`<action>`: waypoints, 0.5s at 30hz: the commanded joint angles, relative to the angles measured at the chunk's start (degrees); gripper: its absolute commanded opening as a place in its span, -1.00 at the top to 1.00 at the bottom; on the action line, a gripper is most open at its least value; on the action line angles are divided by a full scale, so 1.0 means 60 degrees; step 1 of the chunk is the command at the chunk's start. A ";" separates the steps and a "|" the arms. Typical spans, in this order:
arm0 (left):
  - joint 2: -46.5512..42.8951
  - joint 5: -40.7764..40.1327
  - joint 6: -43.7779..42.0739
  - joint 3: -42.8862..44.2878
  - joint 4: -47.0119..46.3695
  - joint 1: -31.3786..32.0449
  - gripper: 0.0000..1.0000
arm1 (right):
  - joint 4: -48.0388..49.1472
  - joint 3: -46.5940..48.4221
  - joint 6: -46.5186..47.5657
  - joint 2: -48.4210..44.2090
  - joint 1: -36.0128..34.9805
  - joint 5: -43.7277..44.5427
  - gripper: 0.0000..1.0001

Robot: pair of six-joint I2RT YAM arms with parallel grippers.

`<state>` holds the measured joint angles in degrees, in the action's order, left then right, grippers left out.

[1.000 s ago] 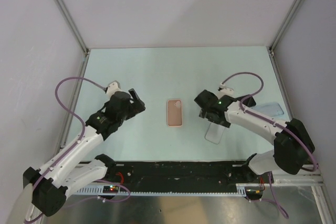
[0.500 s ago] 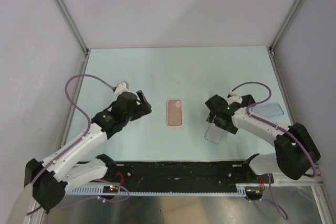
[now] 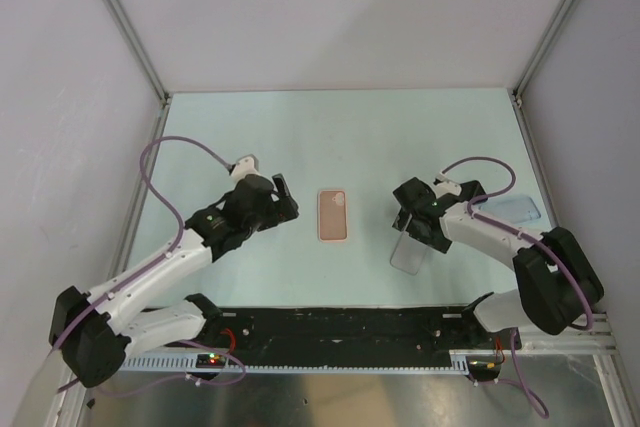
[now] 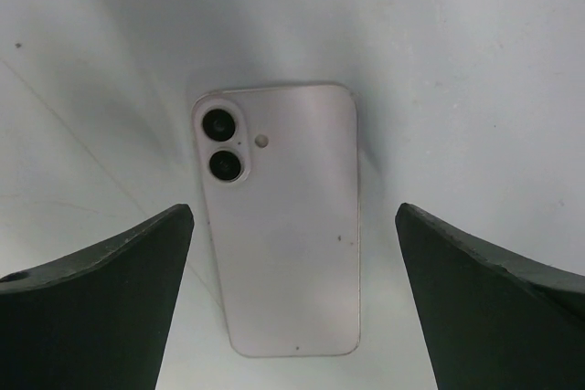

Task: Put the phone into the phone case

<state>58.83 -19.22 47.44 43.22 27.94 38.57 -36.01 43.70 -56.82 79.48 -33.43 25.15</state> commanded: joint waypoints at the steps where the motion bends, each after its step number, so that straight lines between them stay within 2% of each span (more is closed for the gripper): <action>1: 0.0220 -0.0049 -0.0162 0.0519 -0.0345 0.0261 -0.97 | 0.0401 -0.0166 0.0030 0.0309 0.0207 0.0098 -0.99; 15: 0.1243 0.0323 -0.0234 0.0801 -0.0755 0.0965 -0.97 | 0.1024 -0.0190 0.0365 0.1030 0.0201 -0.0183 -0.96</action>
<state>65.14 -18.11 47.29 45.23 25.89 43.16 -31.59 42.78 -54.72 84.12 -32.16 23.92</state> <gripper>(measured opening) 0.985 0.991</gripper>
